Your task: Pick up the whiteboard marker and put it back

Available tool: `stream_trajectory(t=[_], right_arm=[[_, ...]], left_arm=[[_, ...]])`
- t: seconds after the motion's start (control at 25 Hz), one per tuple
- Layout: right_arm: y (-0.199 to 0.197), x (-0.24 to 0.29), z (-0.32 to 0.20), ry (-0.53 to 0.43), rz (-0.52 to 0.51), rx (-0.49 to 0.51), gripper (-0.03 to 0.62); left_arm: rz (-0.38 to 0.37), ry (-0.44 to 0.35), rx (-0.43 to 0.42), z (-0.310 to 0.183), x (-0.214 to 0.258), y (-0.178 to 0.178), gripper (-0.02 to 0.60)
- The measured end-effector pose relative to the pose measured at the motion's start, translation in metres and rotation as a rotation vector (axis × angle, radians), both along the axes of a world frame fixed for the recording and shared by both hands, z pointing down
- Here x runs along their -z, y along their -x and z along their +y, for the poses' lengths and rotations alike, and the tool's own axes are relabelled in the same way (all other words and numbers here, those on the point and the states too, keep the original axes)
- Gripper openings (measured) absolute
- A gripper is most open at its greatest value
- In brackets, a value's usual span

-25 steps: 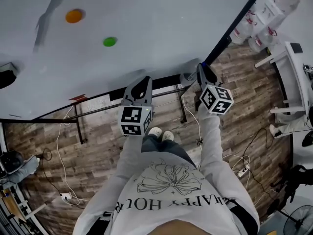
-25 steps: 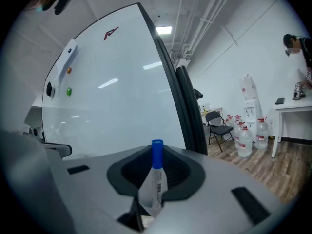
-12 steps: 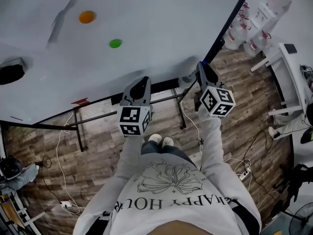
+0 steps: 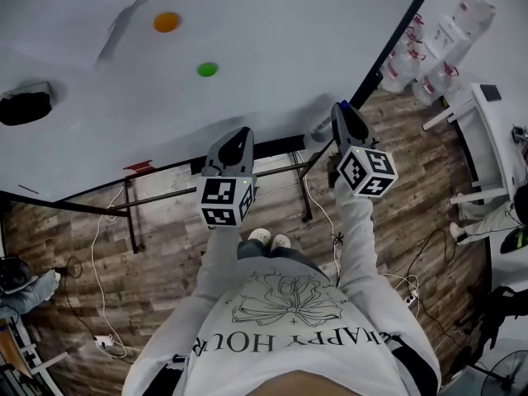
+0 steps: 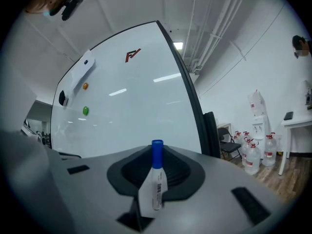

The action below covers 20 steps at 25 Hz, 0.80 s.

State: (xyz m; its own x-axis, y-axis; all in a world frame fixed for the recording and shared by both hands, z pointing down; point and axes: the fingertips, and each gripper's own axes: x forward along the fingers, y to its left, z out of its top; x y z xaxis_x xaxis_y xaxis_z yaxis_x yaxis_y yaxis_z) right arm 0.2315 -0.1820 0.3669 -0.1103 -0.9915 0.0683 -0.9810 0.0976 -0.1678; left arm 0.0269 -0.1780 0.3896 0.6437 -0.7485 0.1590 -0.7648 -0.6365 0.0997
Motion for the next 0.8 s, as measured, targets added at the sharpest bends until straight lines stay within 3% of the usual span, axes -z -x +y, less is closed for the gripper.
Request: stream_trajectory(t=[0.48,0.8], right_arm=[[0.049,-0.018,-0.017,0.045,0.080,0.124,0.060],[0.089,-0.050,-0.029,0.107,0.293,0.221,0.060]], left_arm=[[-0.006,0.017,0.093,0.000,-0.007,0.034,0.009],[-0.012,0.041,0.150,-0.001,-0.018,0.057,0.009]])
